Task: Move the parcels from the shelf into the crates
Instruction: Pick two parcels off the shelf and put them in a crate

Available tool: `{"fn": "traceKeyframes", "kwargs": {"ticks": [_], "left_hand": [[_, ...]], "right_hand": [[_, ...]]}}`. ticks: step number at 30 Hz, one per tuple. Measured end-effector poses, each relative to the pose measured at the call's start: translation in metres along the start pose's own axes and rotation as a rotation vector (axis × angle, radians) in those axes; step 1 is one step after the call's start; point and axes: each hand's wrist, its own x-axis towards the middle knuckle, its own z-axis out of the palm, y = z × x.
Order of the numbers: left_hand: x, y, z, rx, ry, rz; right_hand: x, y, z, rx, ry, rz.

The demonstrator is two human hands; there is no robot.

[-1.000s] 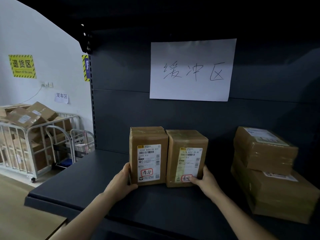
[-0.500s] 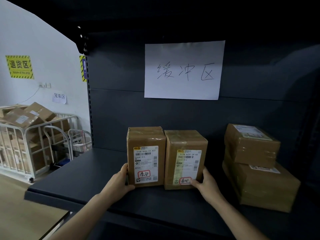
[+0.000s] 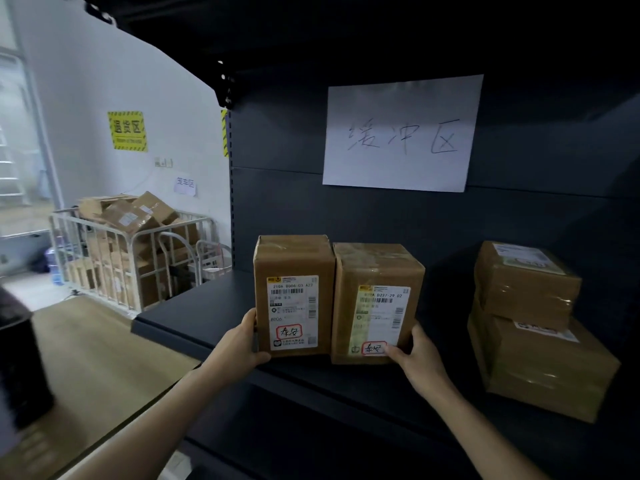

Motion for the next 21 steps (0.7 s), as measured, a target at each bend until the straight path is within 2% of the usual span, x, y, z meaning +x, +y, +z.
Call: {"fn": "traceKeyframes", "kwargs": {"ticks": [10,21], "left_hand": [[-0.060,-0.033,-0.045,0.016,0.154,-0.041],[-0.155,-0.088,-0.124,-0.148,0.300,-0.090]], "right_hand": [[-0.020,-0.042,0.041,0.120,-0.145,-0.117],[-0.072,-0.102,0.130,0.205,-0.296,-0.234]]}}
